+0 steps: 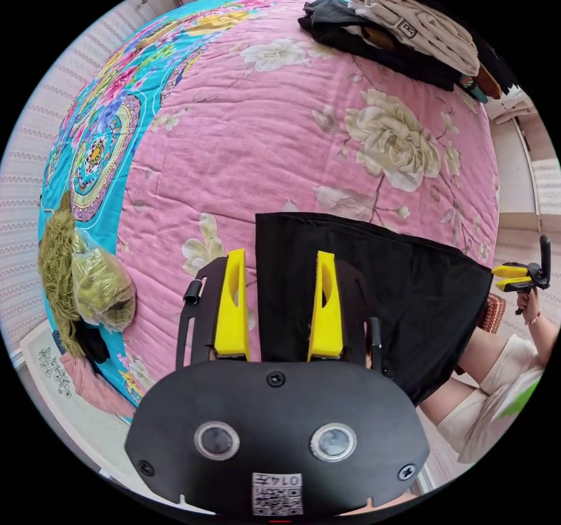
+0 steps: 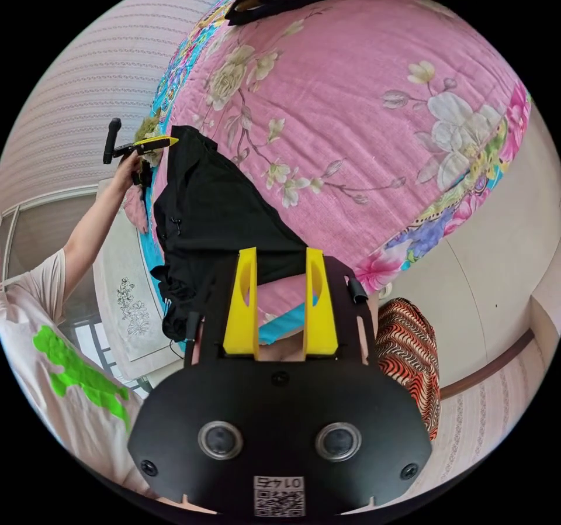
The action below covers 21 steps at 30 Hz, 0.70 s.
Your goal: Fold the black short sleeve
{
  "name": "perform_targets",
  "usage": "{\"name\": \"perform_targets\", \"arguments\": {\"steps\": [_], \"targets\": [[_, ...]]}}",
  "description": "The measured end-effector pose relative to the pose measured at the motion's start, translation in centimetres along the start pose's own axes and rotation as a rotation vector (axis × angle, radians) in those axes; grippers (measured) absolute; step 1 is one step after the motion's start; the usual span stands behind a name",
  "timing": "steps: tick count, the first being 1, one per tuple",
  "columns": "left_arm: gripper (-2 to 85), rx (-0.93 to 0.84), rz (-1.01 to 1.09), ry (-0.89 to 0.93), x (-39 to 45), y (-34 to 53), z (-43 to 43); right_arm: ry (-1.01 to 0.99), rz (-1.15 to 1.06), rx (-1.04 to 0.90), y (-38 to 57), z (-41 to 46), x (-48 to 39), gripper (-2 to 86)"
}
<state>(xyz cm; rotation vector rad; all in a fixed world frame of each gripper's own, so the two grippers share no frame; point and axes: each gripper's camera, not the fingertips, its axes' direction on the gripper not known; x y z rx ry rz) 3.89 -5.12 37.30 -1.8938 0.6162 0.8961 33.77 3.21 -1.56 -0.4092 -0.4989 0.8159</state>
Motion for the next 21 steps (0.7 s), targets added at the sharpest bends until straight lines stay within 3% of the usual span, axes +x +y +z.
{"name": "perform_targets", "arguments": {"steps": [7, 9, 13, 21], "targets": [[15.6, -0.018, -0.018, 0.006, 0.5, -1.9, 1.8, 0.033, -0.017, -0.009, -0.6, -0.4, 0.8, 13.6], [14.6, -0.015, -0.018, 0.009, 0.5, -2.1, 1.8, 0.078, -0.011, 0.025, -0.4, -0.9, 0.7, 9.1], [0.7, -0.035, 0.003, 0.042, 0.4, -2.7, 0.7, 0.045, -0.048, -0.022, -0.2, -1.1, 0.8, 1.5], [-0.8, 0.005, -0.025, 0.036, -0.7, -3.8, -1.8, -0.018, -0.05, 0.072, 0.0, -4.9, 2.2, 0.0]]}}
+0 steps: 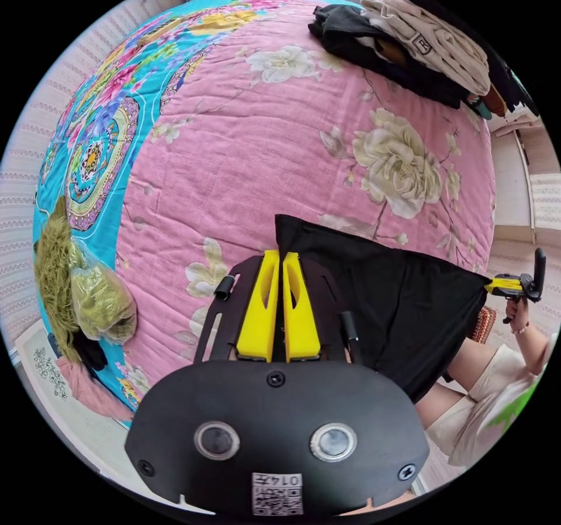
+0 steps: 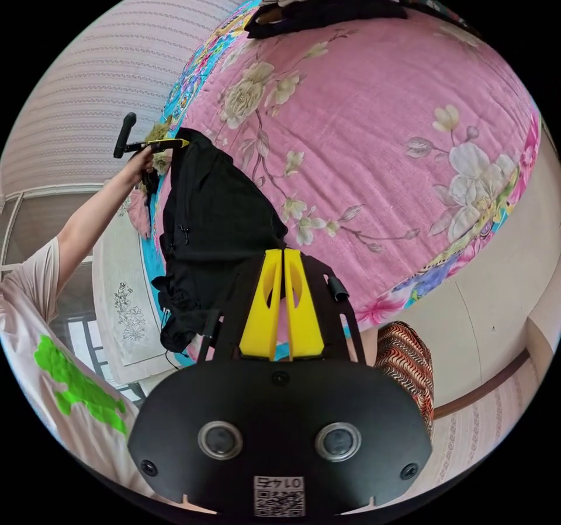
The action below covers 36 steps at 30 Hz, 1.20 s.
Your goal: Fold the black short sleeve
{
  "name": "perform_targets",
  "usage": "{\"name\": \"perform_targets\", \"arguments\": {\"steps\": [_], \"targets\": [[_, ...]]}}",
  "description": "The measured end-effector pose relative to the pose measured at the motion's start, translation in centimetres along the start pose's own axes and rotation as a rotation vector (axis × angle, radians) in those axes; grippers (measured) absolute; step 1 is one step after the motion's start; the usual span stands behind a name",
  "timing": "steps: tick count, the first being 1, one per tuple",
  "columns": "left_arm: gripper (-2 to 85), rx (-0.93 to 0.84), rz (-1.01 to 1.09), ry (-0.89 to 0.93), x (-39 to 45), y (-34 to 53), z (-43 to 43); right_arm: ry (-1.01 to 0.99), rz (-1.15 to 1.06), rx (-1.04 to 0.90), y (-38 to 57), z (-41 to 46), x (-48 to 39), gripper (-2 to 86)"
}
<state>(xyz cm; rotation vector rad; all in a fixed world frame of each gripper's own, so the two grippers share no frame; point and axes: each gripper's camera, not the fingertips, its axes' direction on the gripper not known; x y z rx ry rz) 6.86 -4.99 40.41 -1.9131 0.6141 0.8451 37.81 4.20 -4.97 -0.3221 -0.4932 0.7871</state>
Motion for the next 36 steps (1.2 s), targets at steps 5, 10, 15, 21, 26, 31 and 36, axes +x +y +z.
{"name": "perform_targets", "arguments": {"steps": [5, 10, 15, 21, 26, 31, 36], "targets": [[-0.8, 0.093, -0.033, 0.021, -0.5, -2.1, -2.5, -0.019, 0.021, 0.118, -0.7, -3.0, 1.4, -0.1], [-0.8, 0.2, 0.007, 0.053, 0.8, -5.1, -5.0, 0.014, 0.048, 0.253, -1.2, -6.2, 2.9, 0.0], [-0.8, 0.238, 0.029, 0.057, 1.2, -4.6, -5.2, -0.059, -0.022, 0.303, -0.7, -7.4, 2.3, 0.0], [-0.7, 0.4, 0.038, 0.127, -2.3, 3.8, -7.0, -0.315, -0.319, 0.217, 2.6, -4.9, -4.2, 0.0], [-0.6, 0.526, 0.004, 0.186, -6.1, 16.4, -7.6, -0.53, -0.545, -0.042, 6.3, 0.8, -11.2, 0.0], [-0.5, 0.567, -0.107, 0.135, -8.4, 28.3, -5.6, -0.583, -0.761, -0.372, 11.3, 8.4, -18.3, -0.1], [0.8, 0.577, -0.348, 0.148, -11.5, 39.5, -0.6, -0.465, -0.912, -0.633, 17.2, 17.6, -23.1, 0.1]]}}
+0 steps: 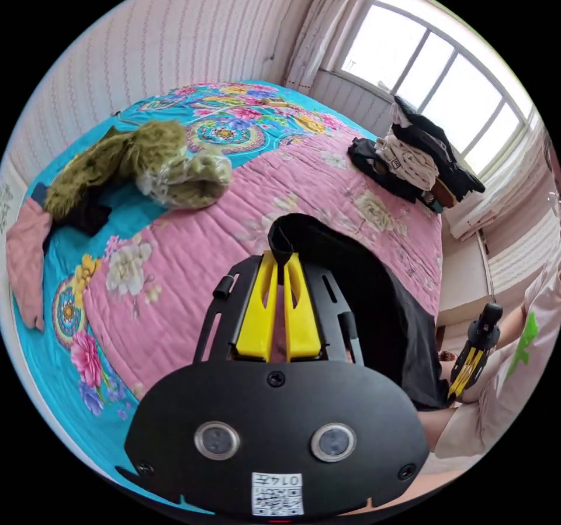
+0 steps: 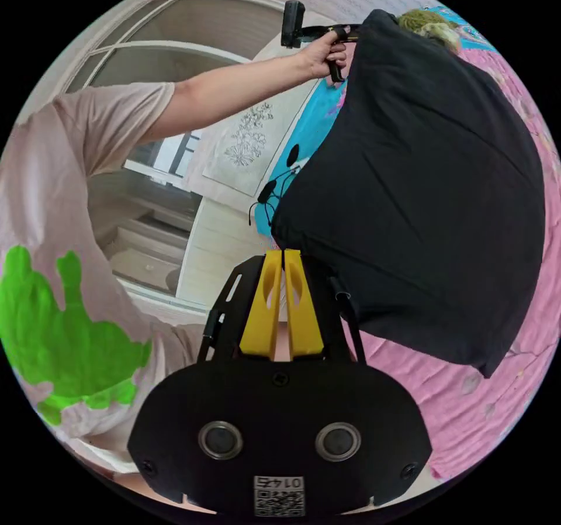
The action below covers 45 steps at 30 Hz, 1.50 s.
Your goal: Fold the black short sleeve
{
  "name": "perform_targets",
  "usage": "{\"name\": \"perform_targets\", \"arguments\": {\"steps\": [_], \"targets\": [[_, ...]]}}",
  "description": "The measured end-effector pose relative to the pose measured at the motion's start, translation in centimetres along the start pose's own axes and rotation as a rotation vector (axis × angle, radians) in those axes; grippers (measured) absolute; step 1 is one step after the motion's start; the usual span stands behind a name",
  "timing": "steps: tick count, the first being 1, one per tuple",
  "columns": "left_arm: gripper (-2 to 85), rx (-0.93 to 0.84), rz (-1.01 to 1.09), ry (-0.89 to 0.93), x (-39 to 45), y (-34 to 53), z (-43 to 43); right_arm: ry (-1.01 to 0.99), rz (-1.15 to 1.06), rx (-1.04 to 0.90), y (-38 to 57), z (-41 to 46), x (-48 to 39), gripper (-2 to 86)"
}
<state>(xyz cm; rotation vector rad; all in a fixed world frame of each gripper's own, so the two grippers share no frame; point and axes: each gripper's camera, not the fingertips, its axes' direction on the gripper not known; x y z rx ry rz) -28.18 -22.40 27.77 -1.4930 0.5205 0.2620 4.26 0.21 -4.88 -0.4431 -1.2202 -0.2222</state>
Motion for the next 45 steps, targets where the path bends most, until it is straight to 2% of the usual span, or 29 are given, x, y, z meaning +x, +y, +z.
{"name": "perform_targets", "arguments": {"steps": [5, 7, 10, 11, 13, 15, 17, 21, 26, 28, 30, 34, 37, 40, 42, 45], "targets": [[5.9, -0.023, -0.344, 0.019, -7.4, 9.4, 0.7, 0.071, 0.096, -0.261, -1.6, 8.8, 2.4, 1.1], [7.1, -0.015, -0.435, 0.014, -9.0, 11.7, 0.7, 0.088, 0.155, -0.289, -1.9, 10.4, 3.3, 2.2], [8.1, 0.066, -0.549, 0.061, -10.6, 15.0, -0.4, 0.035, 0.216, -0.297, -2.5, 11.3, 4.4, 10.4], [8.5, 0.098, -0.564, 0.056, -10.8, 16.2, -1.1, 0.025, 0.22, -0.303, -2.8, 11.4, 4.5, 16.8], [8.8, 0.117, -0.577, 0.043, -10.9, 17.7, -2.1, 0.031, 0.205, -0.357, -3.3, 11.8, 4.4, 18.4], [8.5, 0.144, -0.565, 0.031, -10.3, 18.9, -3.4, -0.025, 0.177, -0.393, -4.1, 11.5, 3.7, 18.2], [7.5, 0.152, -0.438, 0.052, -7.3, 19.5, -4.3, -0.051, 0.131, -0.34, -5.1, 10.3, 2.8, 16.5], [6.6, -0.007, -0.255, 0.06, 0.5, 19.5, -2.4, 0.152, 0.107, -0.186, -7.8, 7.9, 2.9, 15.2], [5.5, -0.076, -0.107, -0.132, 9.6, 21.3, 2.2, 0.16, 0.229, -0.192, -10.0, 10.3, 7.3, 15.4], [5.4, -0.139, -0.1, -0.186, 9.9, 21.9, 4.6, 0.175, 0.266, -0.189, -10.8, 11.2, 8.5, 14.6], [5.3, -0.205, -0.126, -0.151, 8.9, 22.8, 7.0, 0.166, 0.308, -0.169, -11.8, 11.5, 9.7, 13.6], [4.9, -0.194, -0.206, -0.034, 6.5, 22.9, 6.4, 0.137, 0.303, -0.139, -13.2, 9.7, 9.3, 15.3], [4.9, -0.099, -0.235, -0.023, 6.9, 23.8, 2.8, 0.171, 0.263, -0.134, -13.8, 7.1, 8.1, 15.8], [5.3, -0.05, -0.21, 0.034, 9.5, 25.0, -0.1, 0.251, 0.326, -0.042, -13.6, 3.1, 8.3, 16.1], [6.5, -0.072, -0.191, 0.019, 11.3, 25.7, -0.6, 0.349, 0.41, 0.082, -13.3, -0.5, 9.2, 16.2], [7.4, -0.133, -0.265, 0.026, 12.8, 27.8, -0.1, 0.428, 0.505, 0.122, -13.5, -2.8, 11.4, 16.4]]}}
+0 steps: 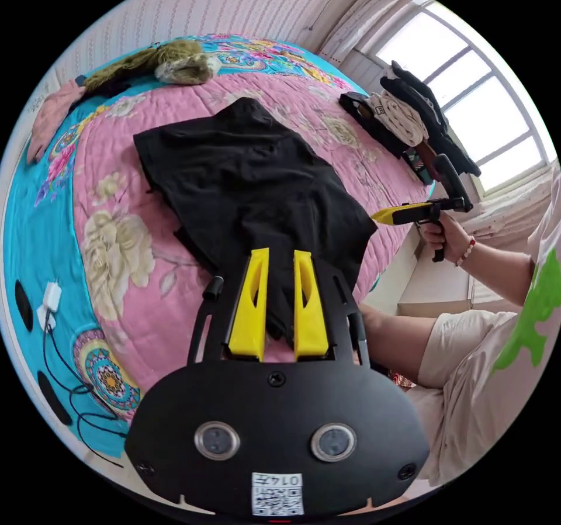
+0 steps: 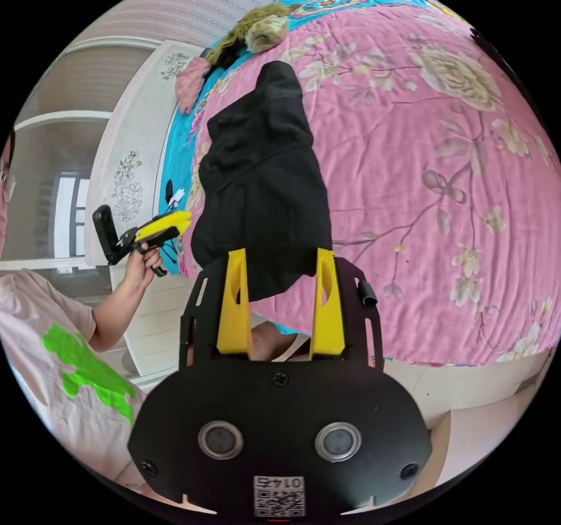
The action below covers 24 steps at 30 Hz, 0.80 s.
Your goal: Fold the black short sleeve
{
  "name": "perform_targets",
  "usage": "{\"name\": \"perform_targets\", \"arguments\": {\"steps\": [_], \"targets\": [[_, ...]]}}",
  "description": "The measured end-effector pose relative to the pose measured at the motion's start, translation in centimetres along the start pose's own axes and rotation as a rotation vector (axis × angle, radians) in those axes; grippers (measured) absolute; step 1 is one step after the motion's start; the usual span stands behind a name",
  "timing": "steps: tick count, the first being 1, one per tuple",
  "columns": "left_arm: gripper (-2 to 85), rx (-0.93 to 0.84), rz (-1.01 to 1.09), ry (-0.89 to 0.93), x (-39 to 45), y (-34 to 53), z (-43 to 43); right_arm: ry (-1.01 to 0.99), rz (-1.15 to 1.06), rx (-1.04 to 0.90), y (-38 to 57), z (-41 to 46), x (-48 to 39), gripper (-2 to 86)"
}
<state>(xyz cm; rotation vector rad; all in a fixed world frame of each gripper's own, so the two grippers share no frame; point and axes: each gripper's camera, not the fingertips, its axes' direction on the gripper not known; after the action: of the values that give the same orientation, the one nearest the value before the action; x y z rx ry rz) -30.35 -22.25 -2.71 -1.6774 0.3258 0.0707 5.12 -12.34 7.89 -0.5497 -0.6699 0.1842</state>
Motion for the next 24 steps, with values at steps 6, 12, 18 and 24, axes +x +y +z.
{"name": "perform_targets", "arguments": {"steps": [6, 12, 18, 24], "targets": [[9.5, -0.02, -0.273, -0.014, -1.6, 5.6, 1.0, 0.013, 0.051, -0.03, -3.6, 0.0, 1.6, 16.1], [13.7, 0.034, -0.311, -0.092, -2.6, 5.4, -0.7, -0.001, 0.098, 0.008, -6.1, -2.4, 2.2, 17.9], [11.0, -0.05, -0.35, 0.092, -4.1, 3.7, 5.3, 0.072, 0.125, -0.06, -9.6, -2.4, 2.2, 9.1], [0.4, -0.082, -0.42, 0.24, -6.5, 3.3, 6.7, -0.155, 0.087, -0.113, -12.0, -4.2, 1.9, 1.2]]}}
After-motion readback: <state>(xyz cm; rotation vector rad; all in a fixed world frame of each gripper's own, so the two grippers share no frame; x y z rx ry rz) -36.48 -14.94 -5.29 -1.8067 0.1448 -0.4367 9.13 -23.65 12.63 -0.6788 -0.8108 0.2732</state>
